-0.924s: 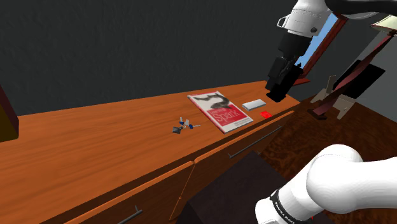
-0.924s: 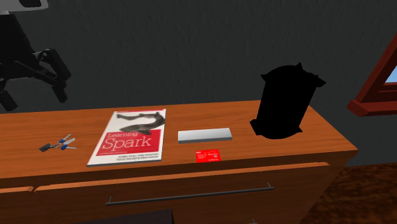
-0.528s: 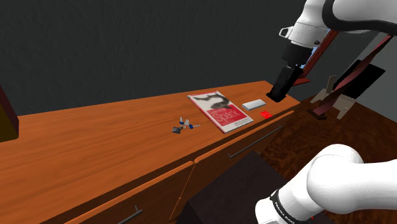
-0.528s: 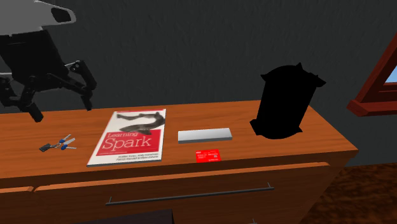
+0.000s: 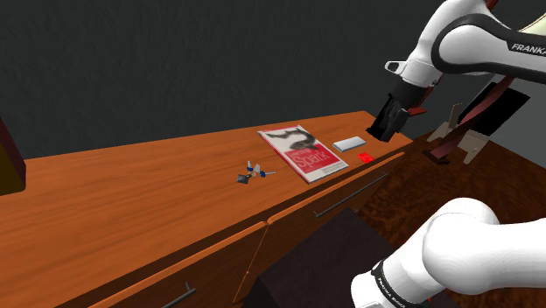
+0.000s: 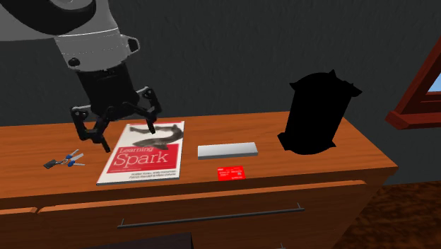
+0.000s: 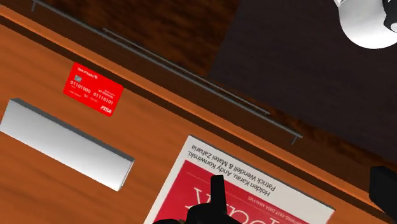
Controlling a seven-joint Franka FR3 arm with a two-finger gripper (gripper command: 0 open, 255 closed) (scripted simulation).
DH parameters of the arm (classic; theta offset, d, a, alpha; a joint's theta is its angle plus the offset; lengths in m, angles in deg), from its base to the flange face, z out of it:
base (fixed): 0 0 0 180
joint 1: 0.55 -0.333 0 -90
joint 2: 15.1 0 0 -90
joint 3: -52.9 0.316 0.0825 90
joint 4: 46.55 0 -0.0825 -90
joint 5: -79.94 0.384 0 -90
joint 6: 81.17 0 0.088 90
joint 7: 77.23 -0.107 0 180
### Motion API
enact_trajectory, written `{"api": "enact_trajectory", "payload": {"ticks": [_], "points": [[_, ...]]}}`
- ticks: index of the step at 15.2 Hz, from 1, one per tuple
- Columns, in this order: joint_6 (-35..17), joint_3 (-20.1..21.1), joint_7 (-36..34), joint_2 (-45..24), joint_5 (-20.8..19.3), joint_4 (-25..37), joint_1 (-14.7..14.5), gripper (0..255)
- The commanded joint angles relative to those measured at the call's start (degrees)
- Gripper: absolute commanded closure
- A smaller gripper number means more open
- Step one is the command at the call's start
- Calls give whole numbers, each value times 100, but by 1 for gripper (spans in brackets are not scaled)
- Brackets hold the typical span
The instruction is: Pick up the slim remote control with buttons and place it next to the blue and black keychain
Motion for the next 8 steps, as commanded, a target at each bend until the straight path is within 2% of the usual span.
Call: {"api": "enact_trajectory", "payload": {"ticks": [1,8], "points": [[-236,-355,566,-41,-238,-96,-20,0],[-1256,-1715,2440,-930,-731,154,-382,0]]}}
